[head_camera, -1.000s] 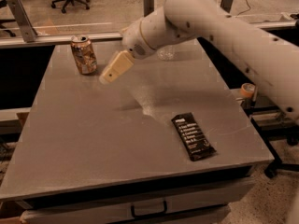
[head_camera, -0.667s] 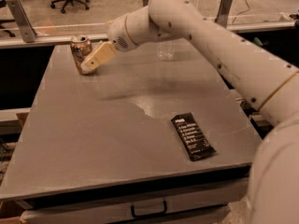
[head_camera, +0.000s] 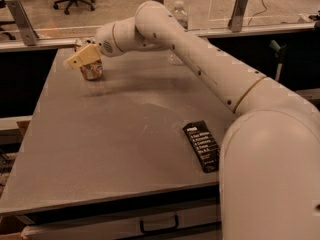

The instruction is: Knock orange can over

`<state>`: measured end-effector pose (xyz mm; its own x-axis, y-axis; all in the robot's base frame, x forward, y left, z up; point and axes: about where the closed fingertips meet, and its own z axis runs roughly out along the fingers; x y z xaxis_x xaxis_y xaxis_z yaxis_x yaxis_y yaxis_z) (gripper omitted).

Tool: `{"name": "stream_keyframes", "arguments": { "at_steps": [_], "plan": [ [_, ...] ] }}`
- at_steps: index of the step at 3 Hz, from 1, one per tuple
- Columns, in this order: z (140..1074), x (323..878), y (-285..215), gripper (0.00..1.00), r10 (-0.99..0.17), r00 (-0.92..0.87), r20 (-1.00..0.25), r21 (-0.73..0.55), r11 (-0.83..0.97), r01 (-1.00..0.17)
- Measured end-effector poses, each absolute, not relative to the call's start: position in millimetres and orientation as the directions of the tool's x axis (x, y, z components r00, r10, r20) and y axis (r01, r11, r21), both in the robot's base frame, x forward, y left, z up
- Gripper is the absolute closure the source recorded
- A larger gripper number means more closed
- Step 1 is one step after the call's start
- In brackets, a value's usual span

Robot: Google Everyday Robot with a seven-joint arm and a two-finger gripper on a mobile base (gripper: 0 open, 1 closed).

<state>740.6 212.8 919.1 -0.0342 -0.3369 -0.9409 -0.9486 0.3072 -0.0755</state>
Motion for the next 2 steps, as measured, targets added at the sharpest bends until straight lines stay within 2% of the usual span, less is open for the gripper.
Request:
{"name": "stream_keyframes", "arguments": {
  "at_steps": [1, 2],
  "plan": [
    [905, 751, 222, 0.18, -0.307, -0.094, -0.947, -0.017, 0.339, -0.941],
    [893, 752, 223, 0.41, -0.289, -0.134, -0.948, 0.023, 0.357, -0.934]
  ]
}}
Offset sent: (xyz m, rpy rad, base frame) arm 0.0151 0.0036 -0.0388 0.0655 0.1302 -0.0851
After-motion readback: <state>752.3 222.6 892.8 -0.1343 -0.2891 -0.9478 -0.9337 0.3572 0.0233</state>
